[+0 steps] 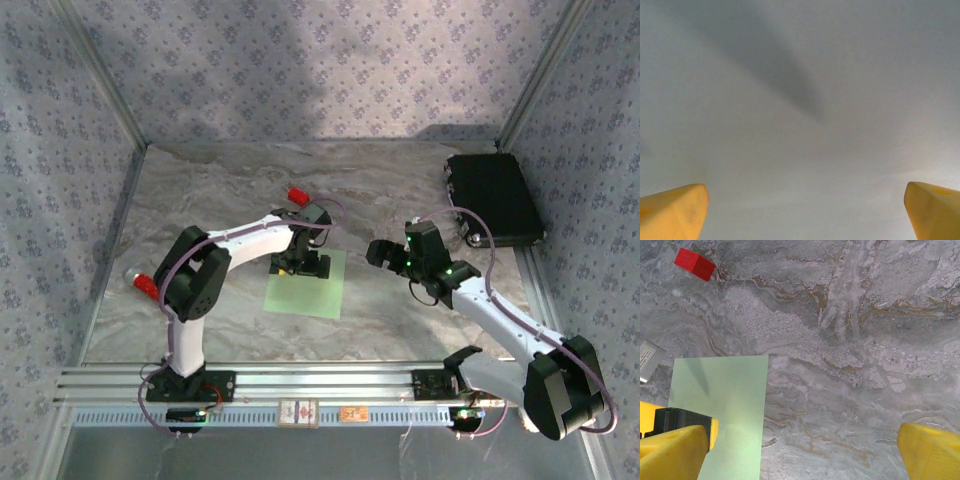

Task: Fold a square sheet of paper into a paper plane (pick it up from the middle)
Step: Move the square sheet of paper to the center of the table, then first fold the square sheet of paper in half at the center of the table.

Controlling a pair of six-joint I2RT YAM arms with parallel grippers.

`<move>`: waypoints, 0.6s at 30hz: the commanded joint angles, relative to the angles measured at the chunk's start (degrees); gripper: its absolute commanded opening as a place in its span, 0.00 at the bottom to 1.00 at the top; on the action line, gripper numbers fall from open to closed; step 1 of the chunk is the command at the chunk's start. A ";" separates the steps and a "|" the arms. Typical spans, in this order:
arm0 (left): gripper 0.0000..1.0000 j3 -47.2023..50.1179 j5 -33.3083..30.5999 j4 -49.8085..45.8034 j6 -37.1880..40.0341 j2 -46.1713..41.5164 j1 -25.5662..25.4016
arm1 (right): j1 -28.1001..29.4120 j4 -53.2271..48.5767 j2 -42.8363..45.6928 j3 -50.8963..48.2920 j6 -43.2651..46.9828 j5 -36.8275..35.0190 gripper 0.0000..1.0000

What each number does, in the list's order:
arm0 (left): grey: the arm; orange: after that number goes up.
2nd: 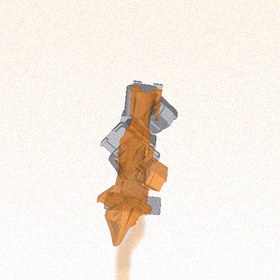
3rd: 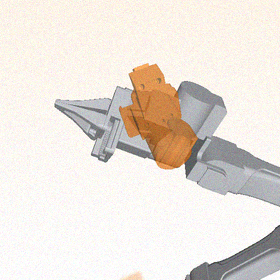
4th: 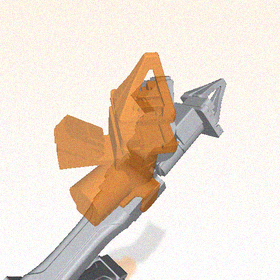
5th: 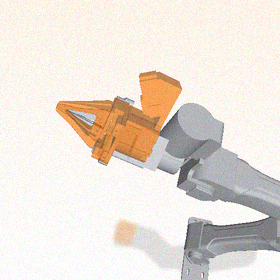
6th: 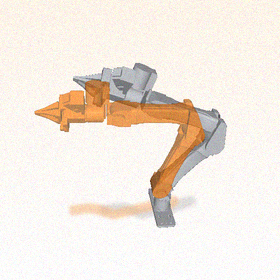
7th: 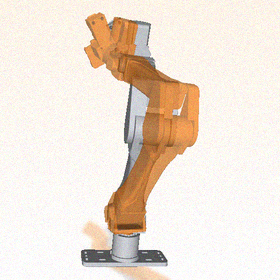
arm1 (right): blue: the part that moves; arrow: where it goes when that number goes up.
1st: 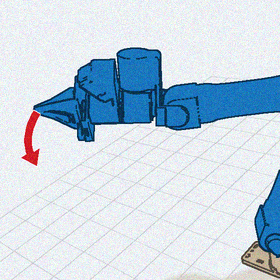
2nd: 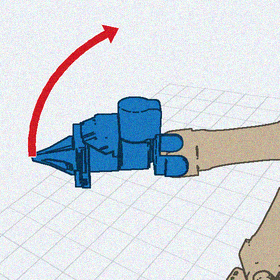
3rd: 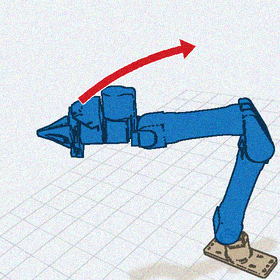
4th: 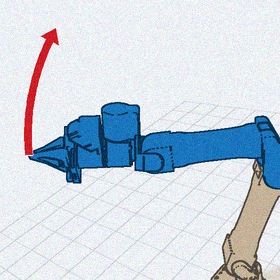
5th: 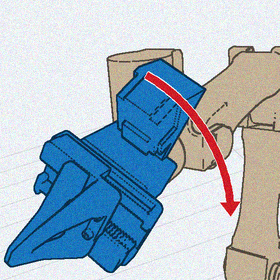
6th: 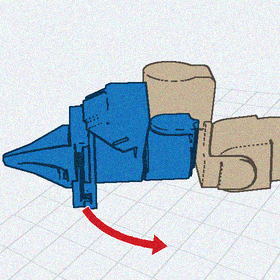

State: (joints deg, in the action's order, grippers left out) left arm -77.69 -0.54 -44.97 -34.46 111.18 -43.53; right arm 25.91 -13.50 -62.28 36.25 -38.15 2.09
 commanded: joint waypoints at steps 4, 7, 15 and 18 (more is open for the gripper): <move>1.00 -3.02 -1.66 -4.51 1.41 1.36 -0.81 | -0.07 -1.80 -0.11 -0.04 -0.77 -0.95 0.99; 1.00 -3.61 -1.68 -4.86 1.41 1.91 -1.02 | -0.18 -2.05 -0.14 0.14 -0.44 -0.61 0.99; 1.00 -5.19 -1.50 -5.92 0.60 3.34 -1.82 | -0.21 -2.77 0.07 -0.05 -0.76 0.00 0.99; 1.00 -5.13 -1.57 -5.41 0.18 3.59 -2.01 | -0.16 -2.70 0.38 -0.33 -0.92 0.05 0.99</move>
State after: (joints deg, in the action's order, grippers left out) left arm -81.49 -1.37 -48.29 -33.91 114.04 -45.12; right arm 25.89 -14.90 -62.28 36.25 -38.17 2.13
